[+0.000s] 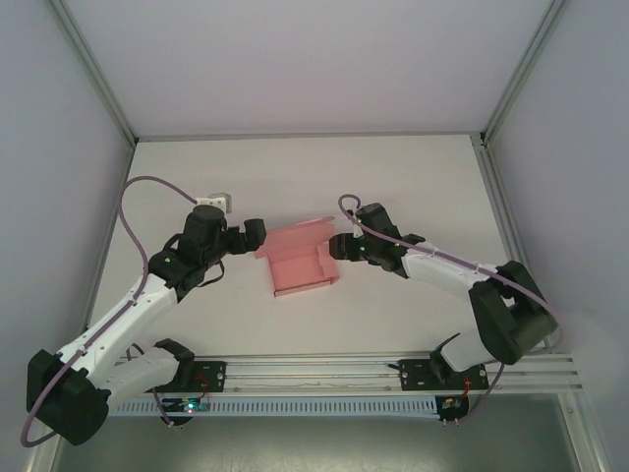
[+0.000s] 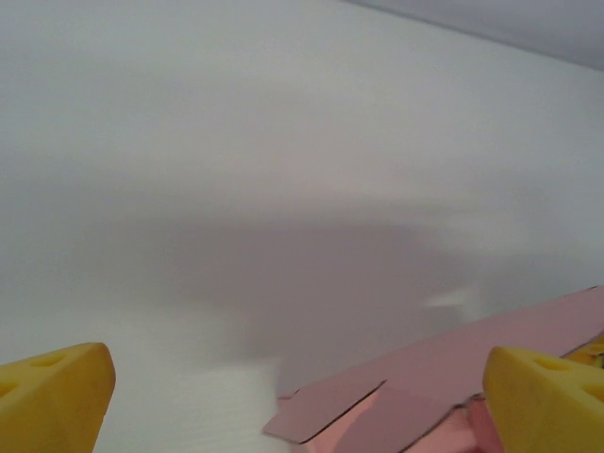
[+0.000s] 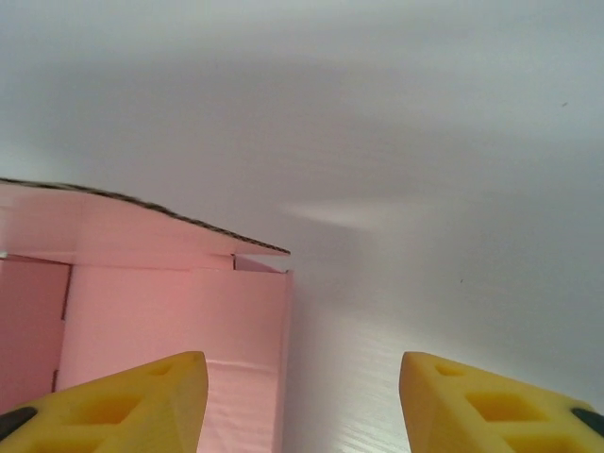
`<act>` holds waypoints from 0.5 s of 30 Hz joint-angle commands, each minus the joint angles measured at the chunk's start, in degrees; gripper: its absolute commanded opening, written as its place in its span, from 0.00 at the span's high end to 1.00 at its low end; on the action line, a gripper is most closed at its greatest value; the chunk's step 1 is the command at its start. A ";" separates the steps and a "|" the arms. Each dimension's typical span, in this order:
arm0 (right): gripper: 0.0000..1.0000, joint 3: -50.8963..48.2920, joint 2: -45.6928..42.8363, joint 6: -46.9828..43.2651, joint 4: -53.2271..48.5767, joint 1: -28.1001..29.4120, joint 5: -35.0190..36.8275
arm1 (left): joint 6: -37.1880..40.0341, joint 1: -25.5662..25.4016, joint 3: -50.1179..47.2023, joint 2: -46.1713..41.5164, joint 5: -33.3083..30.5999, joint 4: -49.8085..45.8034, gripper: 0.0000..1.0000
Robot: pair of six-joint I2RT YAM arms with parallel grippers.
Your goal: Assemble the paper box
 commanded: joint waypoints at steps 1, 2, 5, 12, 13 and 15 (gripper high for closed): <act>0.43 -2.90 -3.15 2.82 -0.77 0.57 0.74 | 0.03 0.19 4.85 -1.89 -3.10 -1.62 0.00; 0.43 -3.65 -3.58 3.33 -0.32 1.03 0.36 | -0.20 0.17 5.53 -2.33 -4.94 -3.36 0.00; 0.43 -5.84 -3.85 4.61 1.46 1.09 0.69 | -0.27 0.16 5.79 -5.22 -9.36 -6.91 0.00; 0.45 -6.85 1.00 6.46 8.06 1.86 -5.98 | -12.90 2.43 2.42 -11.63 -31.68 -23.75 0.00; 0.45 -6.66 1.72 6.55 8.94 2.14 -6.67 | -14.15 3.65 0.99 -11.57 -30.70 -24.53 0.00; 0.47 -6.29 2.91 6.55 9.57 2.56 -7.21 | -15.16 6.46 -2.84 -10.59 -25.14 -23.10 0.00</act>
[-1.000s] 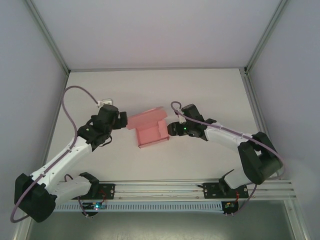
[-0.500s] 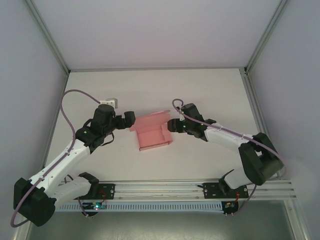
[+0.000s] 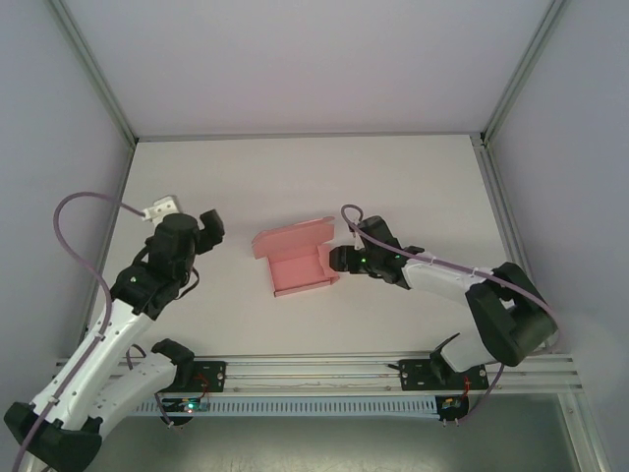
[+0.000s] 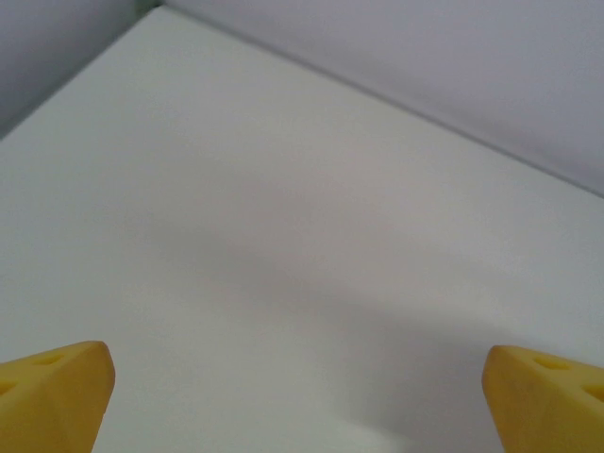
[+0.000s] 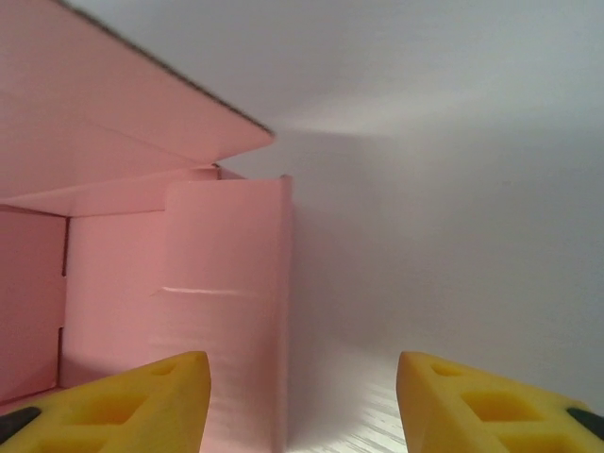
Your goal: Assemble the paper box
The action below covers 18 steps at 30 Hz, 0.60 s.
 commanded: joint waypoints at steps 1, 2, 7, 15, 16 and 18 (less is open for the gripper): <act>0.48 0.15 2.10 1.17 3.96 1.01 -3.25 | -6.31 3.79 -6.41 2.05 1.13 -5.24 0.00; 0.48 0.39 2.62 1.07 3.95 1.08 -3.34 | -5.97 4.12 -8.47 2.80 4.53 -2.58 0.00; 0.53 1.18 5.69 0.98 3.87 2.12 -3.23 | -6.36 4.16 -20.33 7.61 23.04 20.13 0.00; 0.62 3.73 9.19 -0.52 -0.97 5.47 3.37 | -4.90 2.74 -23.24 20.86 35.09 37.02 0.01; 0.67 4.39 9.61 -0.77 -2.48 5.89 4.94 | -4.67 2.63 -23.13 21.95 35.33 37.57 0.02; 0.76 5.43 9.92 -1.02 -5.30 6.67 8.98 | -4.44 2.39 -22.79 23.64 35.67 38.54 0.02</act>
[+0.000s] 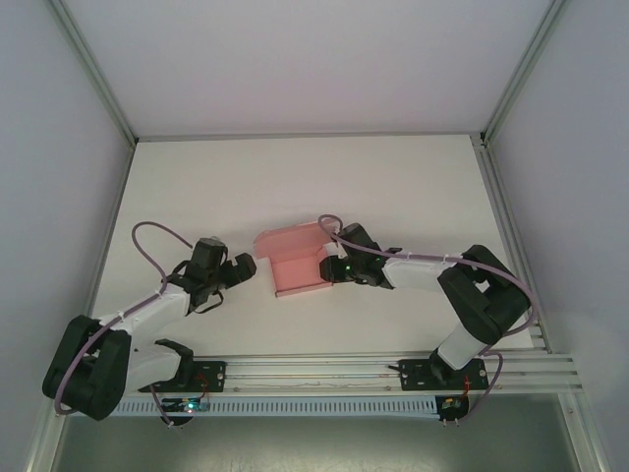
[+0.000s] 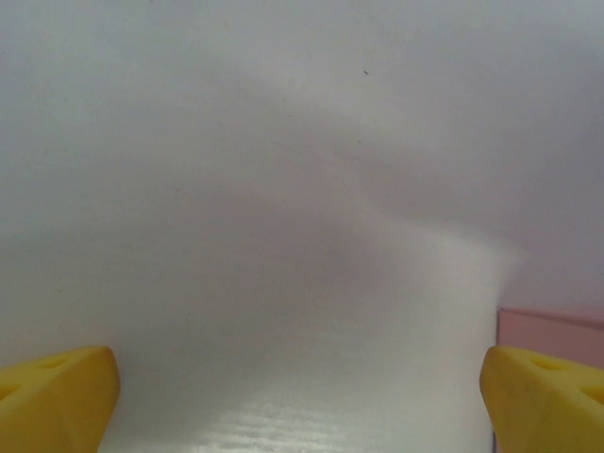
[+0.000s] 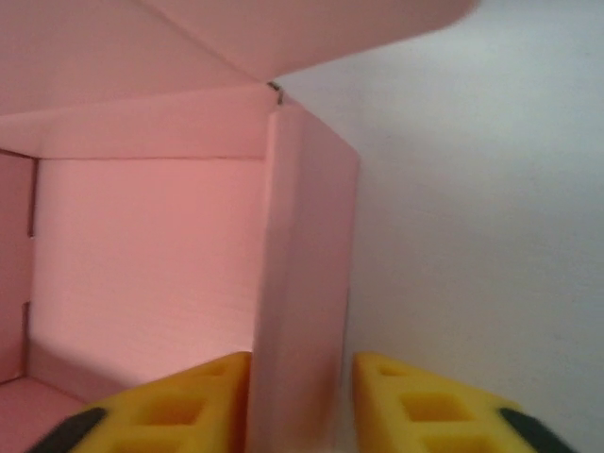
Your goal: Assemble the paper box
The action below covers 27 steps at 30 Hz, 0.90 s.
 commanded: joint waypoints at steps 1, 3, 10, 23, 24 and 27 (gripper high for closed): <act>0.80 2.35 0.82 -1.19 -6.53 1.44 8.77 | 0.47 -0.85 1.03 2.88 5.90 9.34 0.02; 0.92 2.89 0.29 -1.68 -8.62 2.19 13.02 | 0.92 -0.99 1.36 3.61 6.28 9.62 0.02; 1.00 2.04 -3.15 -6.62 -5.07 4.12 22.66 | 1.23 -1.24 1.59 4.03 4.54 12.23 0.00; 1.00 7.73 -13.51 -13.18 14.86 0.21 -16.25 | 2.35 -1.83 12.97 18.27 26.83 35.45 0.00; 1.00 8.20 -13.15 -13.17 14.24 0.28 -16.28 | 2.59 -2.03 14.58 18.62 27.84 35.72 0.00; 1.00 9.44 -11.81 -15.43 10.02 0.80 -14.68 | 5.06 -3.12 19.55 18.77 28.83 32.82 0.00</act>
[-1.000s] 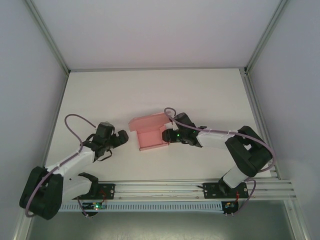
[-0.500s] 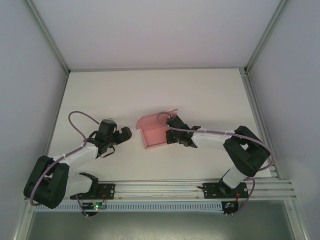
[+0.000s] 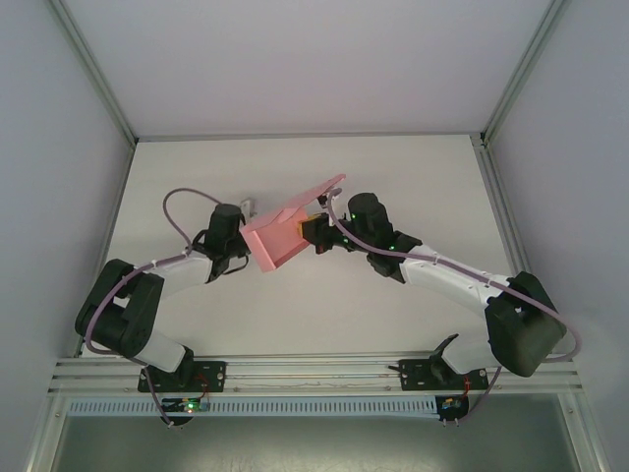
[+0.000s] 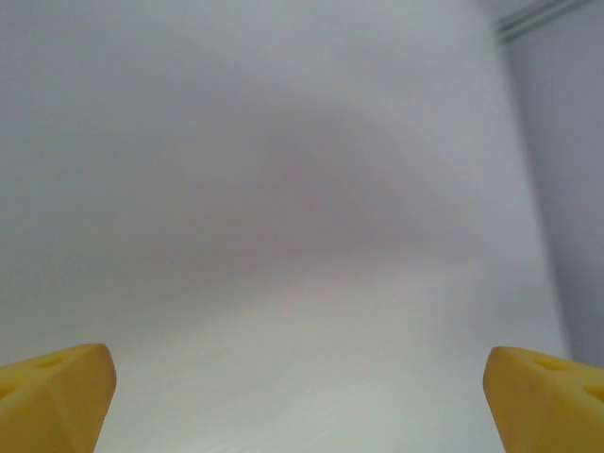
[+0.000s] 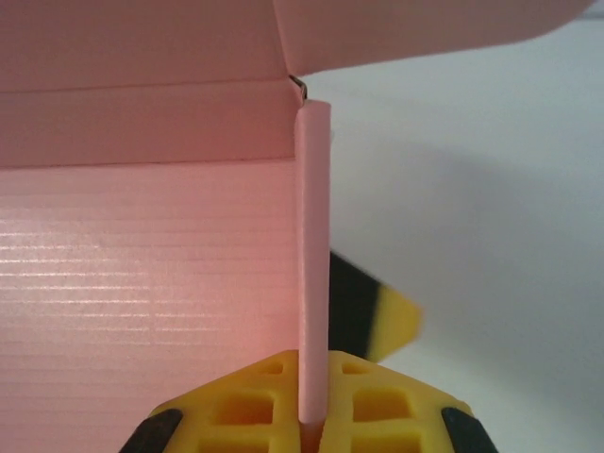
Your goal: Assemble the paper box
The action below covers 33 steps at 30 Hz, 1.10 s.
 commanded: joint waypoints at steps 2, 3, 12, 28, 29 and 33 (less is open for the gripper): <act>1.00 3.47 2.24 -6.99 -9.39 2.28 3.76 | 5.19 -1.84 6.57 -1.10 6.34 3.47 0.00; 1.00 4.61 2.70 -9.32 -13.07 3.33 8.51 | 6.23 -2.17 7.62 -1.61 5.82 1.66 0.00; 1.00 14.45 11.97 -10.13 -31.11 11.12 51.20 | 8.71 -6.20 11.99 -5.43 0.93 -7.87 0.00; 1.00 8.86 11.29 -6.23 -17.28 9.60 41.60 | 11.50 -9.01 12.85 -7.19 -10.89 -15.73 0.00; 1.00 6.32 8.48 -5.49 -14.33 8.26 40.15 | 11.35 -8.95 13.18 -6.50 -15.06 -18.25 0.00; 1.00 1.49 -0.72 -5.58 -13.37 5.87 45.32 | 9.74 -8.01 13.84 -2.50 -24.61 -24.68 0.00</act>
